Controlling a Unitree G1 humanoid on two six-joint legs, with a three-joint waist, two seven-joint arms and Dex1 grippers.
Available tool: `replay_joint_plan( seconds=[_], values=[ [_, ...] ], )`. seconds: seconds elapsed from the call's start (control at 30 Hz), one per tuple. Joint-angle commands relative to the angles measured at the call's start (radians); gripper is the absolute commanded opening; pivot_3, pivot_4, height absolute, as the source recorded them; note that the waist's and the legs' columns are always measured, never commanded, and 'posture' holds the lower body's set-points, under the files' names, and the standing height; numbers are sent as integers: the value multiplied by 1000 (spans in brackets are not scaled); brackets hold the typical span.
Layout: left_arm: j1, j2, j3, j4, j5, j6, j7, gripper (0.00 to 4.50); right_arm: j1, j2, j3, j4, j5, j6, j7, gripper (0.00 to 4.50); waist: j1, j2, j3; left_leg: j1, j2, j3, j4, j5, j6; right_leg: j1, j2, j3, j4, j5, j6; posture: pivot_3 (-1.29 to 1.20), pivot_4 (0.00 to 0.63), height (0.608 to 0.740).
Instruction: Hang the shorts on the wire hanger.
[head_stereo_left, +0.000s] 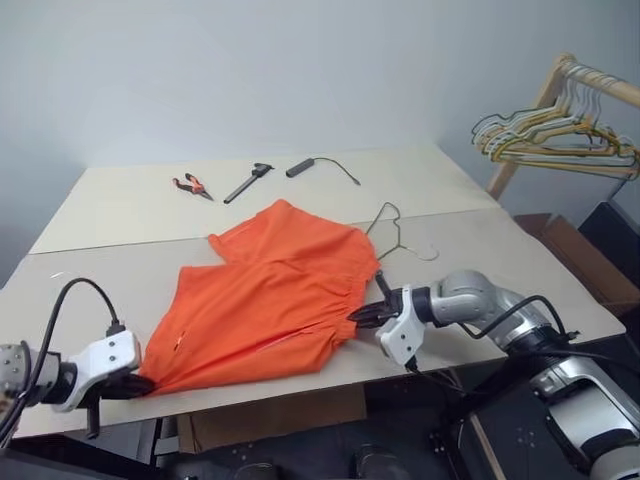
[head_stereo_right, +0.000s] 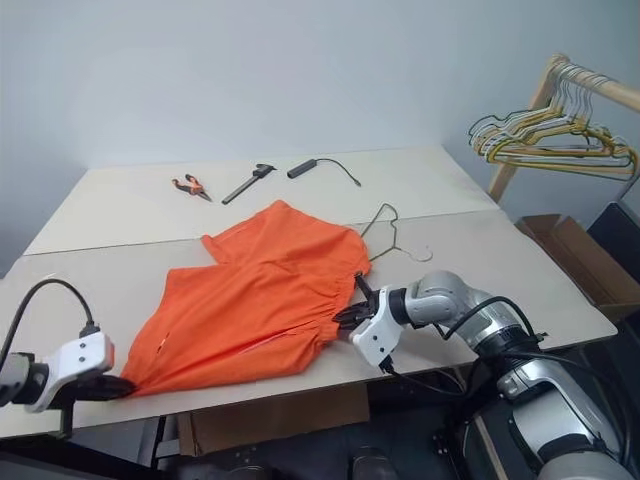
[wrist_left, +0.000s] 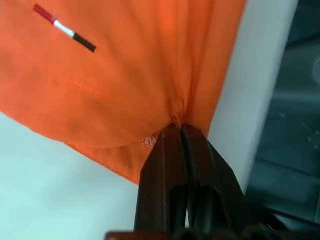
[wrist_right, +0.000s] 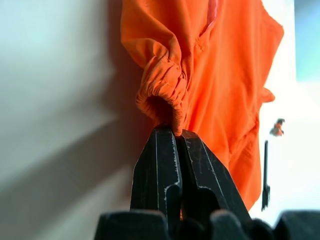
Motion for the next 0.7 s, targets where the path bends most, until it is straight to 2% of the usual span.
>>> replay_joint_plan(
  seconds=[0.03,0.27,0.37,0.5,0.6,0.7],
  values=[
    [95,27,116,-118,-1,85,-4,74,7,-47,-6,-33,63,-34,47,0,7,0,0,0,0,0,0,0,0,0,0,0,0,0,0,86,0,740],
    [282,-7,257,-347,-28,222,-42,74,5,-74,21,6,74,-137,83,0,22,-2,1,1,0,2,0,0,0,0,0,1,-1,-4,-6,75,0,740],
    [299,-19,277,-377,-38,233,-45,74,-14,-68,33,55,69,-183,82,0,20,-3,1,1,0,2,0,0,0,0,0,1,-1,-5,-7,75,0,740],
    [249,-24,250,-346,-33,221,-6,74,-51,-55,42,130,37,-225,78,0,19,-3,1,2,0,3,0,0,0,1,0,2,-1,-5,-7,79,0,740],
    [196,-39,238,-320,-47,179,9,0,-63,-64,53,139,55,-196,116,764,19,-3,1,2,0,3,0,0,0,1,0,2,-1,-5,-7,75,0,740],
    [167,-48,248,-313,-79,161,-11,0,-64,-73,50,136,74,-190,131,1730,18,-4,2,1,0,3,0,0,0,0,0,2,-1,-5,-7,65,0,740]
  ],
)
